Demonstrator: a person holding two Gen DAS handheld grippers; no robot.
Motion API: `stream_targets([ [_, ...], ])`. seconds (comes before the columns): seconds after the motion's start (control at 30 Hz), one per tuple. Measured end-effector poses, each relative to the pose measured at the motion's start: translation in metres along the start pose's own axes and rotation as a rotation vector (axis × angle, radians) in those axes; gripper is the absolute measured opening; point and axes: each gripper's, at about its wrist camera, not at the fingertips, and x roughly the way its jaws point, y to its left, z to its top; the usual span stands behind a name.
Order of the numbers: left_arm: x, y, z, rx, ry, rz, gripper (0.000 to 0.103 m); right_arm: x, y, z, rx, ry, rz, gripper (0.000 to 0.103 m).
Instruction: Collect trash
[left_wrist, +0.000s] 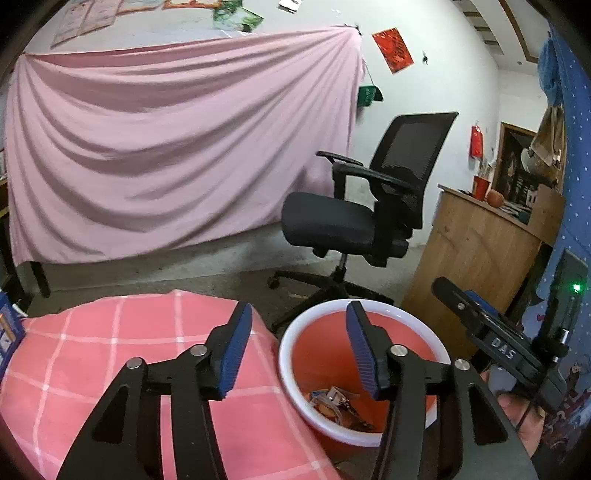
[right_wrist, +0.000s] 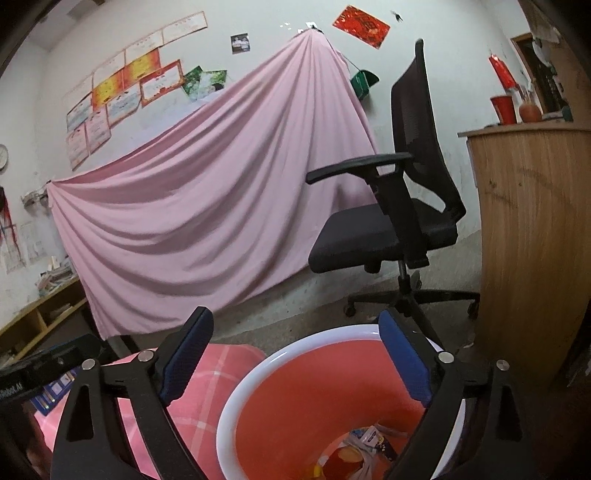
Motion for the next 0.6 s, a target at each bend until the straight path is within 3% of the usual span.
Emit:
stream_targets([
  [0.13, -0.02, 0.012, -0.006, -0.017, -0.037, 0.036, 0.066, -0.017, 0.009, -0.002, -0.014, -0.046, -0.01, 0.102],
  [0.17, -0.023, 0.013, -0.008, -0.022, -0.042, 0.044, 0.075, -0.022, 0.012, -0.002, -0.02, -0.058, -0.013, 0.103],
  [0.23, -0.034, 0.019, -0.012, -0.033, -0.057, 0.063, 0.084, -0.029, 0.018, -0.003, -0.038, -0.075, -0.022, 0.103],
  [0.4, -0.068, 0.035, -0.026, -0.039, -0.09, 0.102, 0.087, -0.048, 0.034, -0.008, -0.077, -0.093, -0.018, 0.103],
  [0.47, -0.081, 0.04, -0.032, -0.044, -0.099, 0.118, 0.1, -0.057, 0.043, -0.011, -0.098, -0.104, -0.007, 0.103],
  [0.6, -0.114, 0.054, -0.046, -0.077, -0.146, 0.13, 0.1, -0.077, 0.061, -0.018, -0.143, -0.119, -0.003, 0.103],
])
